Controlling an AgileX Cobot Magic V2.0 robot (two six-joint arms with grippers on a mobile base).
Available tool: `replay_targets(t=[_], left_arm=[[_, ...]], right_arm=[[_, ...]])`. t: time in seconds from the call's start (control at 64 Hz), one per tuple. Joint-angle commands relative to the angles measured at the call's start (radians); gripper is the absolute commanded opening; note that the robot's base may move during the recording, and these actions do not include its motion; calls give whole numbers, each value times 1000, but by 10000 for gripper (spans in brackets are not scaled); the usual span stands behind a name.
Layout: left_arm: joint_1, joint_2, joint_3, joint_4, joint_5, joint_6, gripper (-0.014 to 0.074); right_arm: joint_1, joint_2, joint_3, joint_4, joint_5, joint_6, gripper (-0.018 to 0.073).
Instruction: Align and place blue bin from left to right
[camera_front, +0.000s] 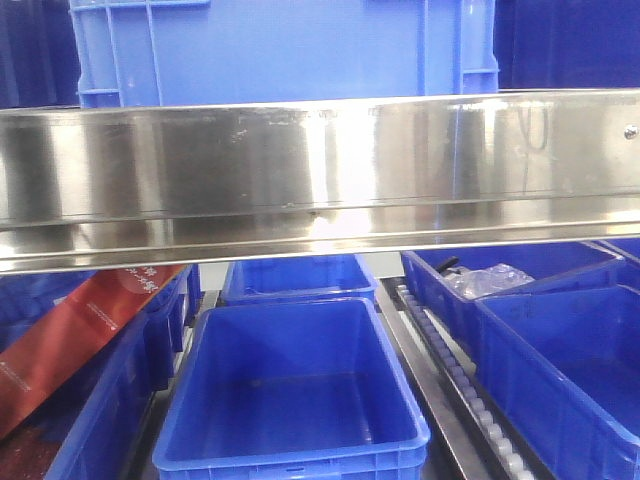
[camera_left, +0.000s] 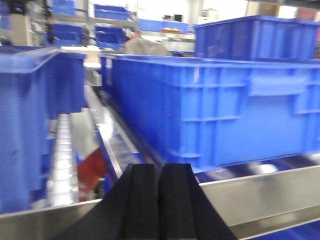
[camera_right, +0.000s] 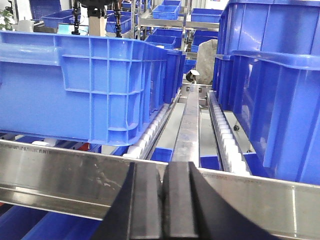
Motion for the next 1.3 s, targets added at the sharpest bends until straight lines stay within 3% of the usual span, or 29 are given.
replay_targets(t=[0.0,0.266,0.359,0.469,1.281], left_arm=[[37,-32,83,-16,-73,60,-111],[145,-40,344,-22,-302,67,-111],[169,-40,372,-22,-413,67,-111],[191,-40,372,-22,-364,67,-111],[198,-40,372,-22,-373,67,-111]], right_arm=[[2,-5,2,-6,-18,-7,-154],[2,-5,2,-6,-18,-7,-154],[2,-5,2,-6,-18,-7,-154],[2,-5,2,-6,-18,-7,-154],[2,-5,2,-6,-18,-7,-154]])
